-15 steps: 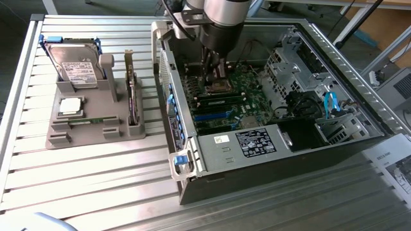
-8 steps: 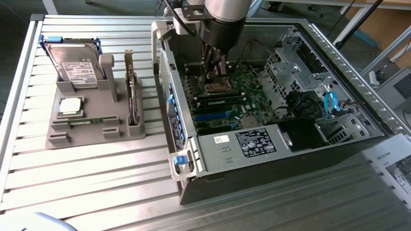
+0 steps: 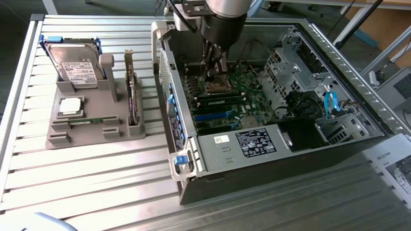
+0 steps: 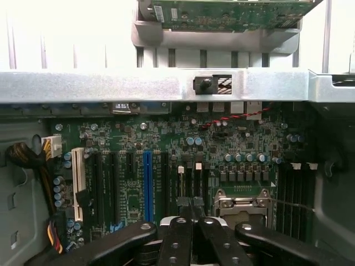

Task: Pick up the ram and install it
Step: 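Press down the ram until it locks into place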

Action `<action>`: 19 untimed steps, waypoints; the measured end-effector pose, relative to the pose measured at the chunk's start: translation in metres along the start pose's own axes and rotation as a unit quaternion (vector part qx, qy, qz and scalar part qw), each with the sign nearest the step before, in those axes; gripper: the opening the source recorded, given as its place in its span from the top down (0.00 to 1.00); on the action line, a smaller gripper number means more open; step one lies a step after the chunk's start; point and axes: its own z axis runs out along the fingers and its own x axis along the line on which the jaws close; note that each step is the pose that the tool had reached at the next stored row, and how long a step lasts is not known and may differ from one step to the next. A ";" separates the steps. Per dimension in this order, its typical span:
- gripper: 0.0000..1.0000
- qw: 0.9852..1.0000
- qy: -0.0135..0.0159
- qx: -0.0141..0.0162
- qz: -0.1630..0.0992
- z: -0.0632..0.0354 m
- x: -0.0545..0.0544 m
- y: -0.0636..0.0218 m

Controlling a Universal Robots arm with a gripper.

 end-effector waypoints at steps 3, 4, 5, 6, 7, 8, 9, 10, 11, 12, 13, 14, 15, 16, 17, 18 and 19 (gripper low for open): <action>0.90 1.000 0.000 0.000 0.000 -0.0031 0.000 -0.0001; 0.90 1.000 0.000 0.000 0.000 -0.0041 0.000 -0.0001; 0.90 1.000 0.000 0.000 0.000 -0.0051 0.000 -0.0002; 0.90 1.000 0.000 0.000 0.000 -0.0062 0.000 -0.0002; 0.90 1.000 0.000 0.000 0.000 -0.0073 0.000 -0.0002; 0.90 1.000 0.000 0.000 0.000 -0.0085 0.000 -0.0003; 0.90 1.000 0.000 0.000 0.000 -0.0098 0.000 -0.0003; 0.90 1.000 0.000 0.000 0.000 -0.0109 0.000 -0.0004; 0.90 1.000 0.001 0.000 0.000 -0.0121 0.000 -0.0004; 0.90 1.000 0.001 0.000 0.000 -0.0133 0.000 -0.0004; 0.90 1.000 0.001 0.000 0.000 -0.0146 0.000 -0.0005; 0.90 1.000 0.001 0.000 0.000 -0.0158 0.000 -0.0005; 0.90 1.000 0.001 0.000 0.000 -0.0174 0.000 -0.0006; 0.90 1.000 0.001 0.000 0.000 -0.0185 0.000 -0.0006; 0.90 1.000 0.001 0.000 0.000 -0.0197 0.000 -0.0007; 0.90 1.000 0.001 0.000 0.000 -0.0208 0.000 -0.0007; 0.90 1.000 0.001 0.000 0.000 -0.0220 -0.001 -0.0008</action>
